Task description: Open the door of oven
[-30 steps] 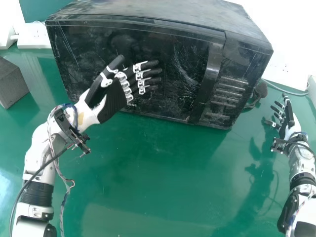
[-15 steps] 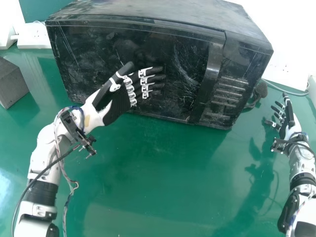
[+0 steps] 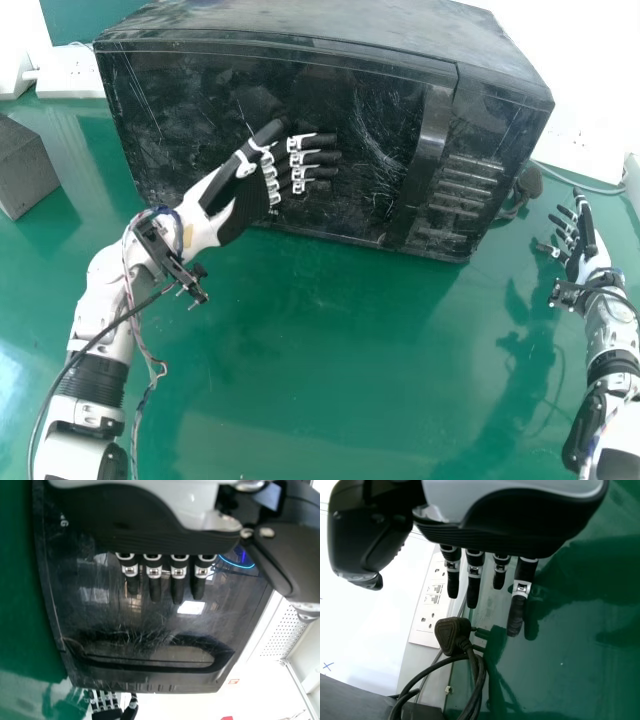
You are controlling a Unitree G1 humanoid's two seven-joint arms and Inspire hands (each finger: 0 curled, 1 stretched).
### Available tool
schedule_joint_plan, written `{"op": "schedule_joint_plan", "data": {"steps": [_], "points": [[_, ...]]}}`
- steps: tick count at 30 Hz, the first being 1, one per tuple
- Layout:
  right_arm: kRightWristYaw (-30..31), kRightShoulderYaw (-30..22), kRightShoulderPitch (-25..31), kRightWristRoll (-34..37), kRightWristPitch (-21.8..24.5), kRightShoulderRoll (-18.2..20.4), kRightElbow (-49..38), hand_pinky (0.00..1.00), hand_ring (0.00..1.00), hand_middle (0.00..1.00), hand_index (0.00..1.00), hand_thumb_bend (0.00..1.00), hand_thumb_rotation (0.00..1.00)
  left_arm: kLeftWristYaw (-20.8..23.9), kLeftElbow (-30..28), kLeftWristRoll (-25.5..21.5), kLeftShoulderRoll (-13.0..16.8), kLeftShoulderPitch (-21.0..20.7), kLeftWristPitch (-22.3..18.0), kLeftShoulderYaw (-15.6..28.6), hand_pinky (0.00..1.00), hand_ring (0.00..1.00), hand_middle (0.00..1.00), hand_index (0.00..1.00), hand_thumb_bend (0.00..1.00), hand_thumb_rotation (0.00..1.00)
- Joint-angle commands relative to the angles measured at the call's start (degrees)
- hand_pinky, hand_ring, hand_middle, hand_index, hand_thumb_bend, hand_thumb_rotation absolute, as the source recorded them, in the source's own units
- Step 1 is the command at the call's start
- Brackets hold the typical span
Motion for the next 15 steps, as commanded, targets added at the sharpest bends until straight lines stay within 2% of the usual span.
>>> {"op": "schedule_joint_plan", "data": {"steps": [1, 3, 4, 9, 15], "points": [[0.54, 0.18, 2.62, -0.48, 3.09, 1.58, 2.04, 0.70, 0.79, 0.85, 0.88, 0.78, 1.00, -0.07, 1.37, 0.51, -0.76, -0.54, -0.73, -0.80, 0.88, 1.00, 1.00, 1.00, 0.91, 0.88], [0.55, 0.21, 2.58, -0.53, 3.23, 1.56, 2.02, 0.68, 0.80, 0.85, 0.88, 0.77, 1.00, -0.59, 2.16, 0.49, -0.99, -0.85, -1.08, -0.88, 0.88, 1.00, 1.00, 1.00, 0.91, 0.88], [0.70, 0.30, 2.62, -0.64, 3.17, 1.53, 2.01, 0.71, 0.80, 0.86, 0.89, 0.77, 1.00, -0.70, 2.42, 0.58, -1.09, -0.96, -1.34, -0.98, 0.87, 1.00, 1.00, 1.00, 0.91, 0.88], [0.68, 0.43, 2.86, -0.84, 2.76, 1.57, 2.04, 0.73, 0.80, 0.86, 0.89, 0.81, 1.00, -0.77, 2.48, 1.05, -1.60, -1.29, -1.62, -1.70, 0.87, 1.00, 1.00, 1.00, 0.94, 0.89], [0.76, 0.43, 2.74, -0.79, 3.06, 1.58, 2.05, 0.74, 0.81, 0.86, 0.90, 0.79, 1.00, -0.84, 2.63, 1.27, -2.74, -1.95, -0.82, -2.55, 0.85, 1.00, 1.00, 1.00, 0.96, 0.88]]}}
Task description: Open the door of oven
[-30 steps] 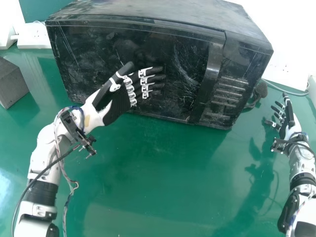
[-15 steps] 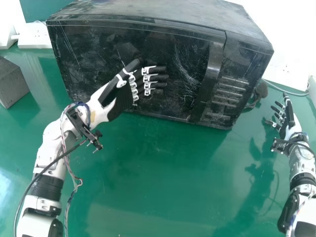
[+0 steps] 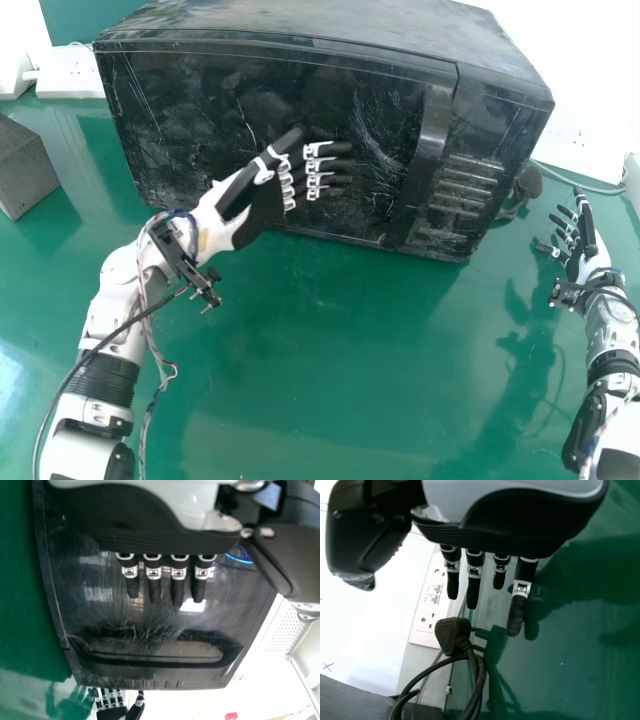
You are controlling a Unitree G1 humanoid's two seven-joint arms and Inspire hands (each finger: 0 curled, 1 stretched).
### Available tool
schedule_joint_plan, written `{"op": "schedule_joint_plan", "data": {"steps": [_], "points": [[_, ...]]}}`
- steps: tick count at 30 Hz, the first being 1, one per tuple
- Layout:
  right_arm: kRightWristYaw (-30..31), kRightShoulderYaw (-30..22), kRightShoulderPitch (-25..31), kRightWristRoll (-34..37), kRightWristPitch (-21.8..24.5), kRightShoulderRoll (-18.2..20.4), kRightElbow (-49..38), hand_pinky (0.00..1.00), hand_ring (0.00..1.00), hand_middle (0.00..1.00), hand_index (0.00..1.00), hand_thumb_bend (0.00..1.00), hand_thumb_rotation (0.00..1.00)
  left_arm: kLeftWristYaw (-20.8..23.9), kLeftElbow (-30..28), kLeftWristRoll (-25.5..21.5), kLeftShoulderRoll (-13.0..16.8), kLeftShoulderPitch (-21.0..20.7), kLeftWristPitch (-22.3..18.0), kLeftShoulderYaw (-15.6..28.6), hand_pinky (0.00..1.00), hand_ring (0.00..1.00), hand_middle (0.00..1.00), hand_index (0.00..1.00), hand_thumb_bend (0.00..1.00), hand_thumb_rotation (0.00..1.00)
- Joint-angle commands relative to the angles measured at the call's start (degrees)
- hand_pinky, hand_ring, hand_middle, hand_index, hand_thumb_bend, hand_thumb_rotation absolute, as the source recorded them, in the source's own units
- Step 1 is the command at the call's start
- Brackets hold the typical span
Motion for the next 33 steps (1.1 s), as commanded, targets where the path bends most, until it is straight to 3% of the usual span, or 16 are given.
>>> {"op": "schedule_joint_plan", "data": {"steps": [1, 11, 20, 26, 29, 33], "points": [[0.83, 0.50, 2.75, -0.80, 2.96, 1.60, 2.05, 0.74, 0.81, 0.86, 0.91, 0.80, 1.00, -0.10, 0.49, 0.37, -1.28, -0.99, 0.54, -0.95, 0.85, 1.00, 1.00, 1.00, 0.97, 0.87], [0.52, 0.61, 2.66, -0.94, 2.87, 1.70, 1.99, 0.73, 0.80, 0.86, 0.89, 0.78, 1.00, 3.43, 1.02, 2.35, -3.46, -2.27, -1.38, -1.26, 1.00, 1.00, 1.00, 1.00, 1.00, 0.96], [-0.09, 0.56, 2.65, -1.14, 3.26, 1.58, 2.24, 0.71, 0.79, 0.85, 0.89, 0.77, 1.00, 2.81, 6.06, 0.88, -4.59, -5.83, -2.87, 0.42, 0.93, 1.00, 1.00, 1.00, 1.00, 0.92], [0.69, 0.54, 2.69, -0.95, 3.03, 1.62, 2.09, 0.71, 0.80, 0.85, 0.89, 0.79, 1.00, 1.41, 14.30, -0.35, -5.09, -10.24, -3.97, 2.88, 0.91, 1.00, 1.00, 0.99, 1.00, 0.92], [0.63, 0.63, 2.71, -1.10, 2.99, 1.55, 2.14, 0.75, 0.81, 0.87, 0.91, 0.76, 1.00, 1.10, 16.57, -0.27, -5.21, -11.08, -4.61, 3.29, 0.89, 1.00, 1.00, 0.98, 1.00, 0.91], [0.25, 0.75, 2.40, -1.09, 3.24, 1.69, 2.06, 0.71, 0.78, 0.85, 0.90, 0.77, 1.00, 0.72, 18.11, -0.02, -5.26, -11.59, -5.39, 3.10, 0.89, 1.00, 1.00, 0.98, 1.00, 0.93]]}}
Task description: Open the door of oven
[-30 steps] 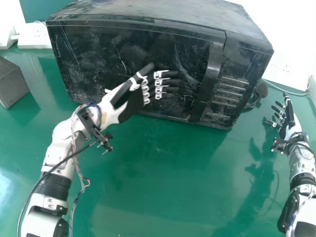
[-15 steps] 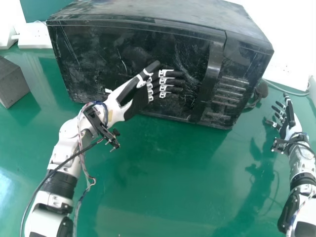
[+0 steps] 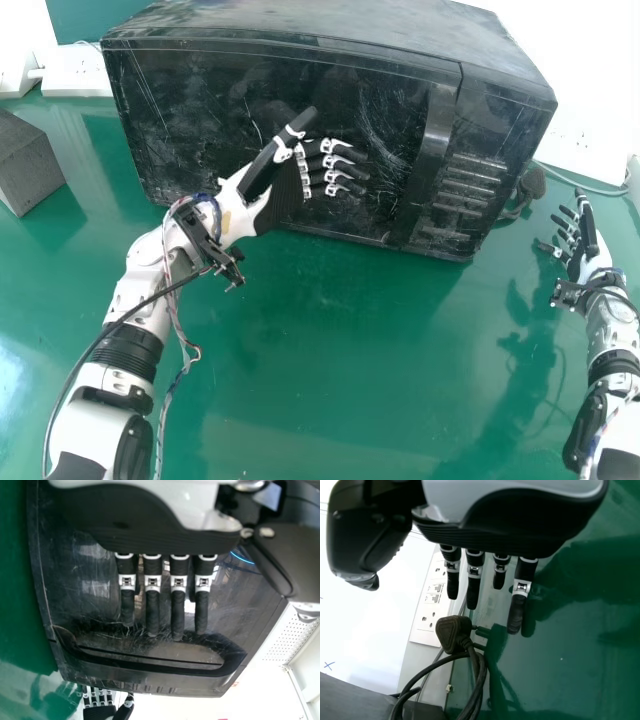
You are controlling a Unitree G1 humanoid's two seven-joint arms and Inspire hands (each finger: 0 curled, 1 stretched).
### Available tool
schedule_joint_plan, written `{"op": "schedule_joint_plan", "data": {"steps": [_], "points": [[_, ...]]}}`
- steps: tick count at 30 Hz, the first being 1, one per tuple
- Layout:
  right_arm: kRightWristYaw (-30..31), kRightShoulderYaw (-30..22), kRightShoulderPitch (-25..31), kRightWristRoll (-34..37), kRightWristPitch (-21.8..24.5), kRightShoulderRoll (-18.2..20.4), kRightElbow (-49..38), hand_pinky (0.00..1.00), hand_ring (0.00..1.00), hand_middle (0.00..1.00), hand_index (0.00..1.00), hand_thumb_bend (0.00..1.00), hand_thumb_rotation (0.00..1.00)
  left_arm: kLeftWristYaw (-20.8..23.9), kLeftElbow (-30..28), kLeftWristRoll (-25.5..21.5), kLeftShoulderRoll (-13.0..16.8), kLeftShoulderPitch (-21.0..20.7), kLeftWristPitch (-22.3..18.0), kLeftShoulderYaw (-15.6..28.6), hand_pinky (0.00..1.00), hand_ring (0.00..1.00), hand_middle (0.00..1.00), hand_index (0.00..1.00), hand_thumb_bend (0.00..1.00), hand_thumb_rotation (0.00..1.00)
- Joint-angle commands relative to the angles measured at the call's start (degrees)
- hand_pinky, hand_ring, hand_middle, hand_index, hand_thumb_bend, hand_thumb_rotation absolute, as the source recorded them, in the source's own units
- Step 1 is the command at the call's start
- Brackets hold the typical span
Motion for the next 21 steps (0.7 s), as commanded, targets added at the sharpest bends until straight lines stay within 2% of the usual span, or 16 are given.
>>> {"op": "schedule_joint_plan", "data": {"steps": [1, 5, 7, 10, 15, 21], "points": [[0.38, 0.71, 2.36, -0.98, 3.26, 1.88, 2.01, 0.71, 0.78, 0.85, 0.90, 0.77, 1.00, 0.63, 1.17, -0.05, -1.23, -2.44, -0.69, 0.55, 0.89, 0.99, 1.00, 0.98, 1.00, 0.93], [0.40, 0.31, 2.30, -0.58, 3.50, 1.98, 2.07, 0.73, 0.80, 0.85, 0.88, 0.80, 1.00, 0.18, 2.36, 0.19, -1.42, -2.80, -0.92, 0.30, 0.90, 1.00, 1.00, 0.98, 1.00, 0.95], [0.46, 0.28, 2.38, -0.63, 3.34, 2.00, 2.11, 0.75, 0.82, 0.87, 0.90, 0.78, 1.00, -0.05, 3.02, 0.16, -1.61, -3.00, -0.87, 0.30, 0.91, 1.00, 1.00, 0.98, 1.00, 0.95], [0.51, 0.48, 2.23, -0.76, 3.32, 2.13, 2.00, 0.71, 0.79, 0.85, 0.88, 0.79, 1.00, -0.83, 3.91, 0.11, -1.91, -3.11, -1.44, 0.23, 0.91, 1.00, 1.00, 0.98, 1.00, 0.95], [0.79, 0.07, 2.43, -0.51, 3.16, 2.24, 2.19, 0.79, 0.81, 0.87, 0.90, 0.79, 1.00, -2.96, 4.67, -0.41, -2.49, -3.19, -1.55, 0.14, 0.92, 1.00, 1.00, 1.00, 1.00, 0.94], [0.63, -0.01, 1.91, -0.40, 3.17, 2.68, 2.07, 0.75, 0.81, 0.84, 0.86, 0.79, 1.00, -3.06, 4.31, 0.12, -2.89, -3.06, -0.67, -0.14, 0.92, 1.00, 1.00, 1.00, 1.00, 0.92]]}}
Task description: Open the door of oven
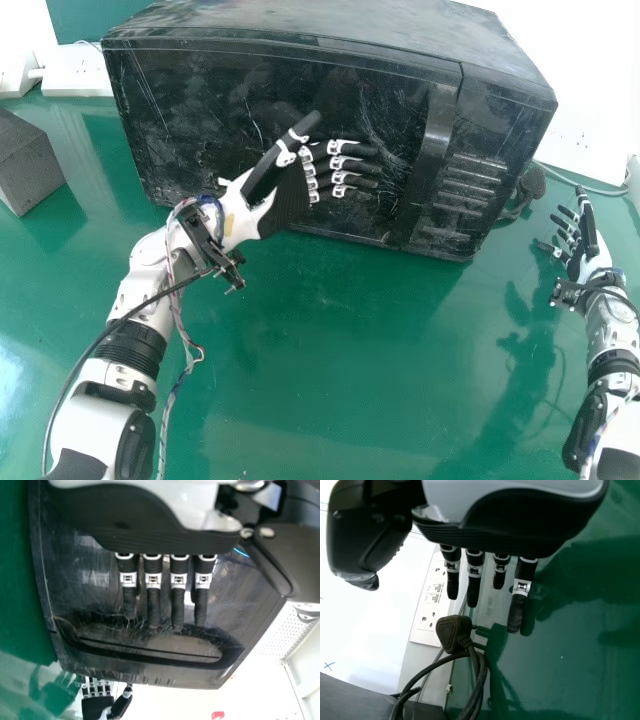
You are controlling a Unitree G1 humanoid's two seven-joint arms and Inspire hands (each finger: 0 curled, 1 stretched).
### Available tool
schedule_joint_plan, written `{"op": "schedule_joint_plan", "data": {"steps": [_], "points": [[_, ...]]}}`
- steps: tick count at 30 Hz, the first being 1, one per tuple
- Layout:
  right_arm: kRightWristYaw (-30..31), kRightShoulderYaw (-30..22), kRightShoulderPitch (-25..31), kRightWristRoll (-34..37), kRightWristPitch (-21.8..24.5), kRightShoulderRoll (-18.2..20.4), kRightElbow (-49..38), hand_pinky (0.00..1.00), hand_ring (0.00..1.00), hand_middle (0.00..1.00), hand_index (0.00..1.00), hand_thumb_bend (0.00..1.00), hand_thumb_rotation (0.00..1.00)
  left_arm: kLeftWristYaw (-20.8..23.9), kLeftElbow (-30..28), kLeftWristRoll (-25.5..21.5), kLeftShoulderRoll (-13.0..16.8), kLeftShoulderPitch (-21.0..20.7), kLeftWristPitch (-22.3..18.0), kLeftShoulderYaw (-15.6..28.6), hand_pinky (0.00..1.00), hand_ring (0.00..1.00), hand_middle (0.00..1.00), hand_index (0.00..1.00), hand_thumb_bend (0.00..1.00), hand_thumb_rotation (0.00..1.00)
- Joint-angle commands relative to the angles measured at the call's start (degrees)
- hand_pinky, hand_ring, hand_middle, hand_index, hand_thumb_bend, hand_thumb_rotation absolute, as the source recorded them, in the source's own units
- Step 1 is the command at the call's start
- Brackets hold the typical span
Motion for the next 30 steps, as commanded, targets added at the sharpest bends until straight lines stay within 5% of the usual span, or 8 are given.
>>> {"op": "schedule_joint_plan", "data": {"steps": [1, 18, 30], "points": [[0.71, 0.19, 2.10, -0.34, 3.02, 2.59, 2.09, 0.75, 0.81, 0.84, 0.87, 0.79, 1.00, 0.93, 0.05, 0.57, -1.93, -1.45, 1.16, -0.65, 0.92, 1.00, 1.00, 1.00, 1.00, 0.92], [-0.43, -0.75, 1.67, -0.31, 2.95, 4.16, 2.18, 0.70, 0.74, 0.80, 0.85, 0.83, 1.00, 3.04, 3.85, 3.31, -4.55, -3.48, -0.64, -1.10, 0.97, 1.00, 1.00, 1.00, 1.00, 0.94], [-0.14, -0.53, 2.40, -0.64, 2.60, 4.53, 2.30, 0.68, 0.73, 0.81, 0.83, 0.84, 1.00, 10.04, 14.70, 5.48, -5.29, -9.54, -1.22, 0.59, 0.94, 1.00, 1.00, 1.00, 1.00, 0.95]]}}
